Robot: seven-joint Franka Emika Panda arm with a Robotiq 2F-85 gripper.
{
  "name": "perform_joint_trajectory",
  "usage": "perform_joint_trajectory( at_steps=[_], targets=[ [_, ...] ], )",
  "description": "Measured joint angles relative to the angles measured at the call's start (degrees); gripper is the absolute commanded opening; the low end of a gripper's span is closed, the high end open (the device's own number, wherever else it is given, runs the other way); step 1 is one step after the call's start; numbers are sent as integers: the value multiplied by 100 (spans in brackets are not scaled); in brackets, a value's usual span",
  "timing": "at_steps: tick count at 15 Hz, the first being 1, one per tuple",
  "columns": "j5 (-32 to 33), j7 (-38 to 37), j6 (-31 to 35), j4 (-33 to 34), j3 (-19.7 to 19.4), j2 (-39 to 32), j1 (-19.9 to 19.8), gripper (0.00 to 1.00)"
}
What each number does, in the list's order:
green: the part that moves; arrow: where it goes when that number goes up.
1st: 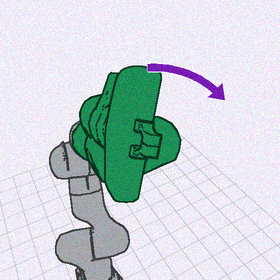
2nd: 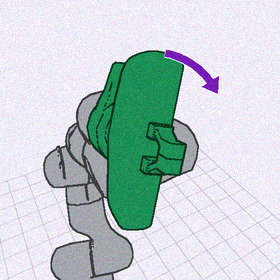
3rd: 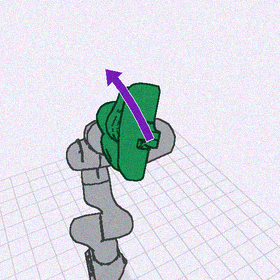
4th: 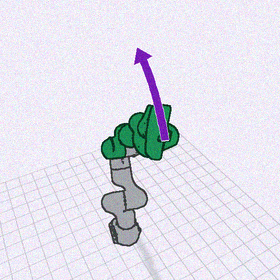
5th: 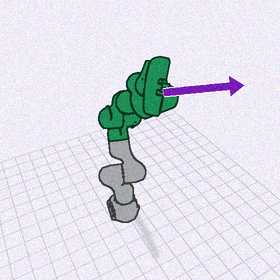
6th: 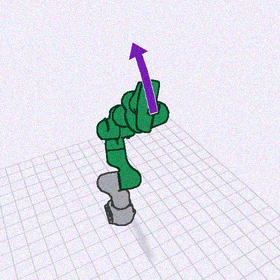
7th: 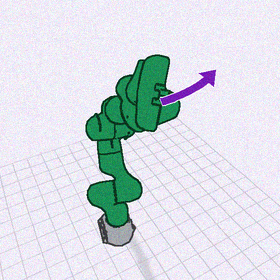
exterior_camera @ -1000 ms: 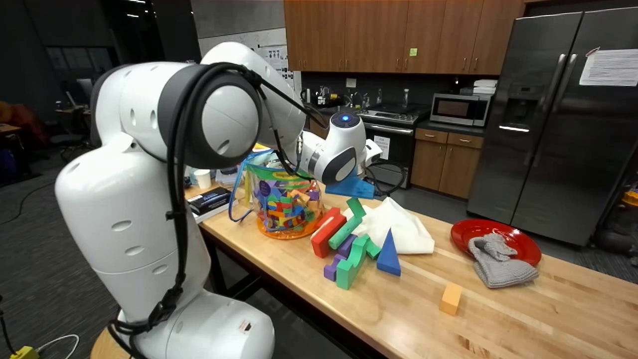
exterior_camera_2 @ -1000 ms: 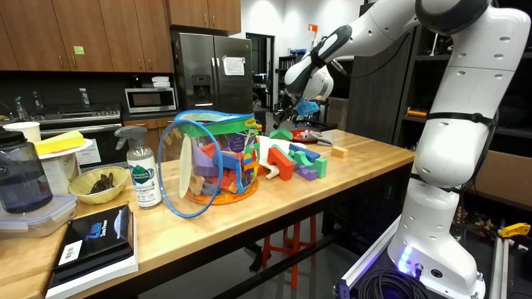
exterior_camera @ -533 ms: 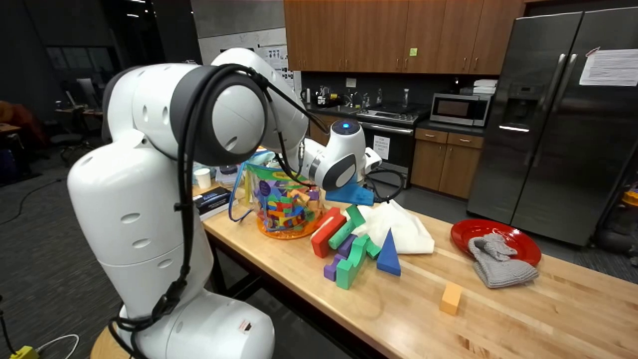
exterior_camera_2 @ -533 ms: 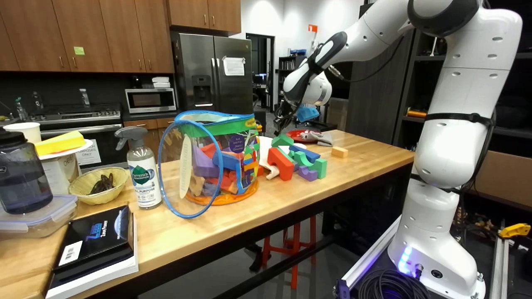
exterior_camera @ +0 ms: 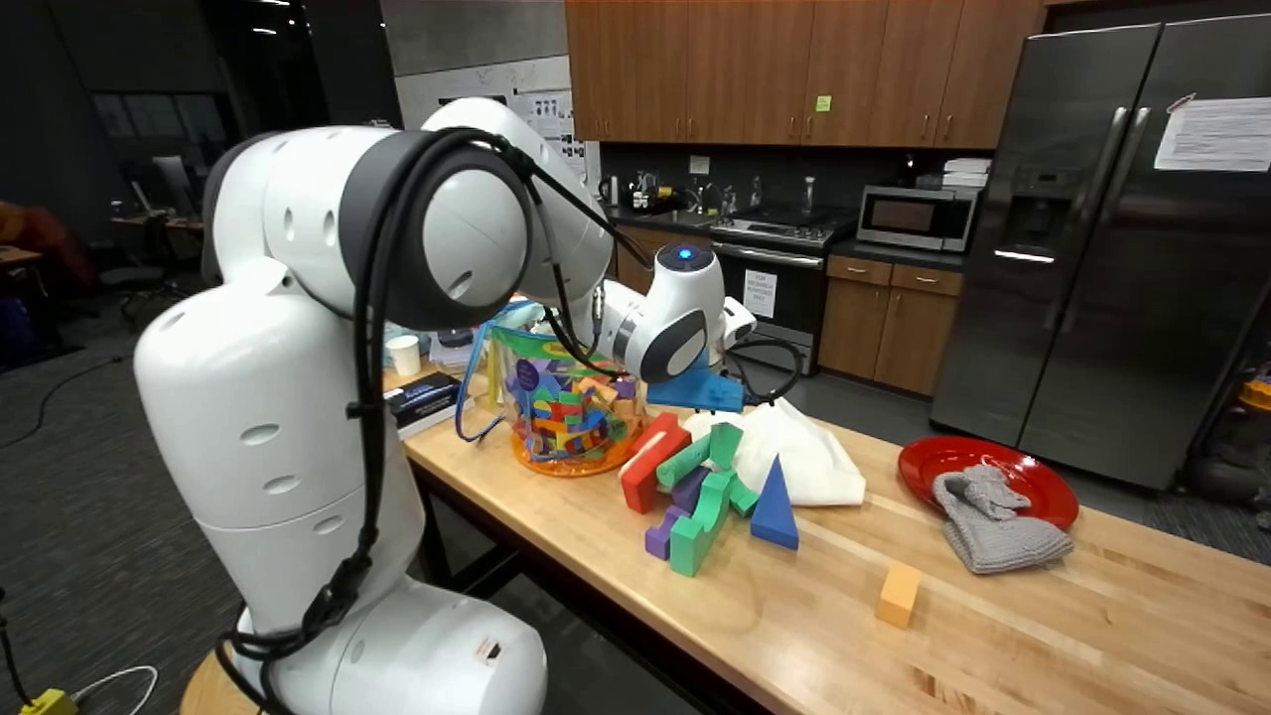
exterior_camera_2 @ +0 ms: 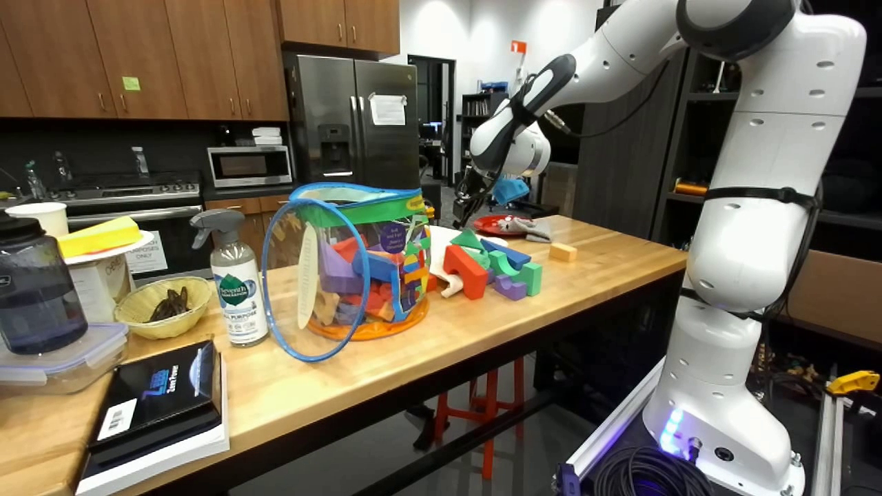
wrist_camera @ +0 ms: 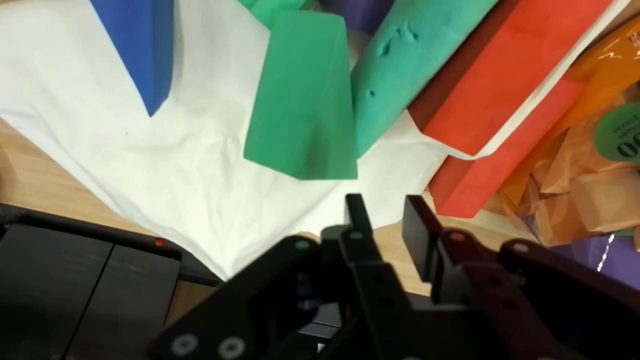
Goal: Remove a triangular green block from the clear bag and put it on the table
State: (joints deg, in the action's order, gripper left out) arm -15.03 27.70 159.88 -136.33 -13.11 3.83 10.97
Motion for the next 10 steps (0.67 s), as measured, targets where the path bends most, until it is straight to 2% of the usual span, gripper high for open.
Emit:
perform_joint_trajectory(
  at_steps=[10],
  targets=[
    [0, 3, 0, -2, 1, 0, 0, 26]
  ],
)
